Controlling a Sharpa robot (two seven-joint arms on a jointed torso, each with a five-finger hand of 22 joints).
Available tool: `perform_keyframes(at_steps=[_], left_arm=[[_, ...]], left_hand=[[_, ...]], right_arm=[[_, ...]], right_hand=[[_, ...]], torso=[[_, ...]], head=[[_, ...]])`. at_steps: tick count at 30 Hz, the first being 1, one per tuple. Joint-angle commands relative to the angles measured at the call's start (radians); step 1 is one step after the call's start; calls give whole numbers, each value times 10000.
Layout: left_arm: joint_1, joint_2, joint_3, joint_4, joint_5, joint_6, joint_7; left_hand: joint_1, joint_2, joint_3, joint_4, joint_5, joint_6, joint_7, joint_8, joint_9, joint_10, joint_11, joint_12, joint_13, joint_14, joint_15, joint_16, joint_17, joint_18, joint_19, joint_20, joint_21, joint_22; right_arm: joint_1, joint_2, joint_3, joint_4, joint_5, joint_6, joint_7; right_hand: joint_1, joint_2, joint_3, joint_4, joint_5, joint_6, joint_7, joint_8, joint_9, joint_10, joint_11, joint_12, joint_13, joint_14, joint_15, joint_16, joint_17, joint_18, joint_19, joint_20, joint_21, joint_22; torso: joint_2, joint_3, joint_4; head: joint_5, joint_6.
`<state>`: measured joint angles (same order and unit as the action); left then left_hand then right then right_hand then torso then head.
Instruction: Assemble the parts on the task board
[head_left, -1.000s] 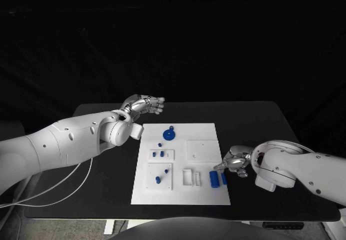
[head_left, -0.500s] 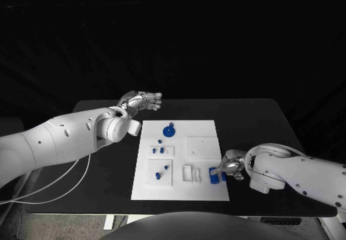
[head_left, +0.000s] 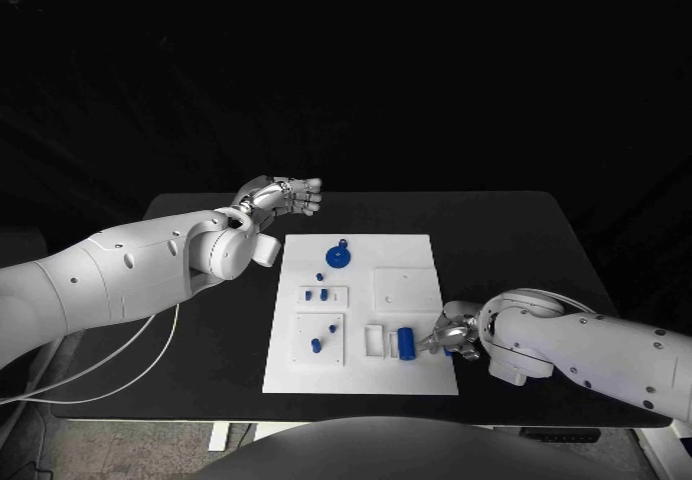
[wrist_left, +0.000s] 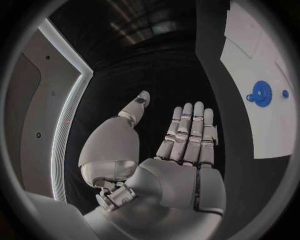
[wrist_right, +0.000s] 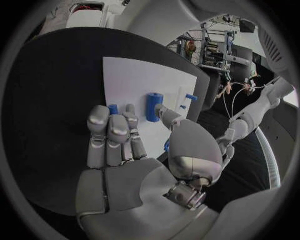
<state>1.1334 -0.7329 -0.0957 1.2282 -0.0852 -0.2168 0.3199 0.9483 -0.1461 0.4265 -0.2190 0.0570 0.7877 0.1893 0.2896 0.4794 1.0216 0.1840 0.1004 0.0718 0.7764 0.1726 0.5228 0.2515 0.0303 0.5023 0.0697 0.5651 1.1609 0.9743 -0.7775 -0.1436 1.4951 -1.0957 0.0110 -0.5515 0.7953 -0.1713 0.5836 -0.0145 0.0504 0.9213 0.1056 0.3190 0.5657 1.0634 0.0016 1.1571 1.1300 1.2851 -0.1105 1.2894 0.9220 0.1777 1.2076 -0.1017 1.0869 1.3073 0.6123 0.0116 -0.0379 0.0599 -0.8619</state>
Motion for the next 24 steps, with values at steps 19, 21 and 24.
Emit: perform_keyframes(at_steps=[19, 21, 24], left_arm=[[5, 0, -1, 42, 83, 439, 154], [4, 8, -1, 40, 83, 436, 151], [4, 15, -1, 42, 83, 440, 153]], left_hand=[[-155, 21, -75, 44, -39, -131, 42, -43, -21, -128, 8, 20, -16, -65, 65, -109, 46, 169, -41, 79, -77, 25], [-153, 30, -74, 43, -38, -133, 42, -41, -21, -129, 9, 20, -16, -66, 65, -111, 49, 170, -43, 80, -79, 26], [-149, 38, -73, 40, -37, -135, 43, -40, -21, -133, 9, 19, -16, -68, 66, -115, 52, 171, -44, 80, -82, 28]], right_arm=[[-148, 555, 2, -126, -458, -718, 511], [-151, 628, 2, -159, -459, -741, 538], [-162, 760, 2, -250, -472, -740, 549]], right_hand=[[-186, -288, -40, 11, -10, 47, 62, -101, 41, -42, -24, 5, 60, -72, 2, -7, 58, 841, -48, 13, 62, 209], [-181, -260, -27, 13, -10, 52, 61, -101, 47, -41, -25, 2, 64, -71, 2, -11, 63, 841, -50, 11, 66, 207], [-150, -235, -8, -7, -10, 59, 59, -101, 56, -36, -27, 2, 72, -68, 0, -16, 71, 841, -52, 7, 75, 206]], torso=[[12, -19, 7], [12, -20, 2], [17, -18, 0]], head=[[-17, -30], [-20, -19], [-26, -4]])
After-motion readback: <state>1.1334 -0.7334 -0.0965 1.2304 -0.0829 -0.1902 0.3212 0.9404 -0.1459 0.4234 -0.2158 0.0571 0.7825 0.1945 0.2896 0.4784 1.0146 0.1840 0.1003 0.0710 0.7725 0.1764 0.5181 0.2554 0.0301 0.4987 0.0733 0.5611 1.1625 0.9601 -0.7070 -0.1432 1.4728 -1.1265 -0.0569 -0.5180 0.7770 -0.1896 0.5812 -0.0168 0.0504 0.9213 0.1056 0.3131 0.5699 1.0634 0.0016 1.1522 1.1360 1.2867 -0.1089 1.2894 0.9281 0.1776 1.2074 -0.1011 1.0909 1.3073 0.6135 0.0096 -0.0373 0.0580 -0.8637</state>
